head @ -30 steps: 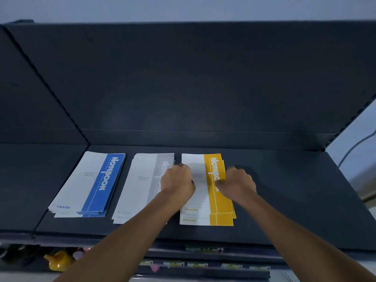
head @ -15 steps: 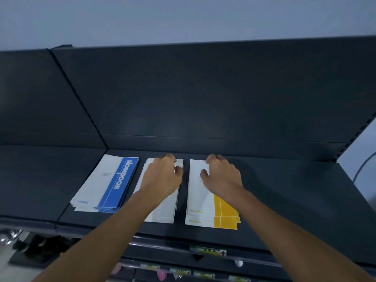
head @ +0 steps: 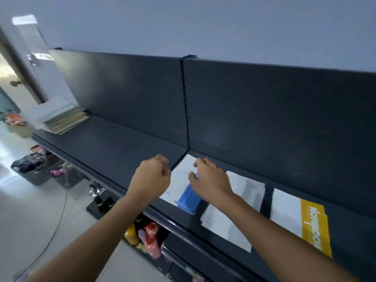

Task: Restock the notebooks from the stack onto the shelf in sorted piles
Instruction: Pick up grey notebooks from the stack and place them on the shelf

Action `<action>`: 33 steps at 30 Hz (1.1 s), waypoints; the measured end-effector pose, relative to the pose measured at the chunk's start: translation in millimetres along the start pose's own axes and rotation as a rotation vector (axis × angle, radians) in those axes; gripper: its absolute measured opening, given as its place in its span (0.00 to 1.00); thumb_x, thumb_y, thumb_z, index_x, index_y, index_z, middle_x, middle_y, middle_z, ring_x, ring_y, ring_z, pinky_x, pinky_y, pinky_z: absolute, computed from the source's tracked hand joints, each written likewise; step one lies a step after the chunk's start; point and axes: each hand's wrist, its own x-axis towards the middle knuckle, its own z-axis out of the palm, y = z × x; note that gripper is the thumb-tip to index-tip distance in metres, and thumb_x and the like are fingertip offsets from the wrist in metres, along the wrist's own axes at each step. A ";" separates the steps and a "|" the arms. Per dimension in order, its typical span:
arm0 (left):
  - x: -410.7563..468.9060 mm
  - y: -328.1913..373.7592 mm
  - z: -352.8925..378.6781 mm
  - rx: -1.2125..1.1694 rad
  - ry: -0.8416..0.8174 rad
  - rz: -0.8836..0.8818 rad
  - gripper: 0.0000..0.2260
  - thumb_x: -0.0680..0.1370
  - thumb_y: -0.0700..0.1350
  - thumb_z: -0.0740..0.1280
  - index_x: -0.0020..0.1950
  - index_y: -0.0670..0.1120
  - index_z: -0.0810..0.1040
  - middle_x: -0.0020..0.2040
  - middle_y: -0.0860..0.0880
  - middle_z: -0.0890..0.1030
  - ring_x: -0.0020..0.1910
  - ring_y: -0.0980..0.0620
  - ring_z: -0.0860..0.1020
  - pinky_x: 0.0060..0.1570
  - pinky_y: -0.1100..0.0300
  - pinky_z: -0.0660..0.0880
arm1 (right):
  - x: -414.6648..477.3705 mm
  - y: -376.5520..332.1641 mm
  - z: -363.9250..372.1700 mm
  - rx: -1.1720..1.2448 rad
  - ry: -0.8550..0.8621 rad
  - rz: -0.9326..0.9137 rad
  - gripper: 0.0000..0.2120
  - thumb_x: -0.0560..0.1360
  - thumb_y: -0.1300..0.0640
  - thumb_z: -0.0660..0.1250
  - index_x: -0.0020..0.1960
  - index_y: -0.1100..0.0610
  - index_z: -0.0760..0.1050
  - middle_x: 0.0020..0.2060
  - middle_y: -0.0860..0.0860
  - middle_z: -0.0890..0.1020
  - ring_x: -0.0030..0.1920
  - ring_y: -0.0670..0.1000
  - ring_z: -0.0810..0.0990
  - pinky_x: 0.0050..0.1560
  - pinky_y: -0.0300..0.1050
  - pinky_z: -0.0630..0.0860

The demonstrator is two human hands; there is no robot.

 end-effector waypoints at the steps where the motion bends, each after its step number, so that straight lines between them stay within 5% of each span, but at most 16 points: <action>1: 2.3 -19.3 -11.1 0.005 0.021 -0.010 0.12 0.77 0.45 0.60 0.56 0.51 0.80 0.55 0.53 0.82 0.41 0.56 0.74 0.35 0.66 0.69 | 9.6 -17.8 8.5 0.008 -0.011 -0.030 0.13 0.82 0.48 0.57 0.62 0.55 0.71 0.60 0.52 0.76 0.57 0.58 0.79 0.51 0.52 0.74; 6: 13.9 -121.7 -68.7 0.000 0.090 -0.078 0.13 0.77 0.45 0.61 0.59 0.49 0.79 0.51 0.52 0.83 0.48 0.50 0.80 0.48 0.56 0.79 | 54.6 -115.8 55.0 0.044 -0.063 -0.154 0.13 0.82 0.46 0.58 0.61 0.52 0.70 0.57 0.50 0.76 0.52 0.57 0.79 0.45 0.49 0.71; 25: 104.6 -404.1 -202.3 -0.008 0.193 -0.257 0.08 0.78 0.47 0.62 0.53 0.50 0.79 0.48 0.53 0.82 0.47 0.51 0.80 0.49 0.49 0.80 | 221.1 -371.9 185.0 0.045 -0.122 -0.358 0.13 0.80 0.47 0.61 0.61 0.51 0.72 0.54 0.47 0.77 0.47 0.53 0.77 0.45 0.48 0.71; 33: 181.9 -487.3 -226.0 0.011 0.211 -0.295 0.10 0.80 0.47 0.62 0.59 0.49 0.78 0.53 0.52 0.83 0.49 0.54 0.79 0.50 0.54 0.80 | 328.1 -441.8 239.4 0.085 -0.143 -0.409 0.12 0.80 0.47 0.62 0.61 0.50 0.72 0.54 0.47 0.77 0.46 0.50 0.76 0.43 0.45 0.70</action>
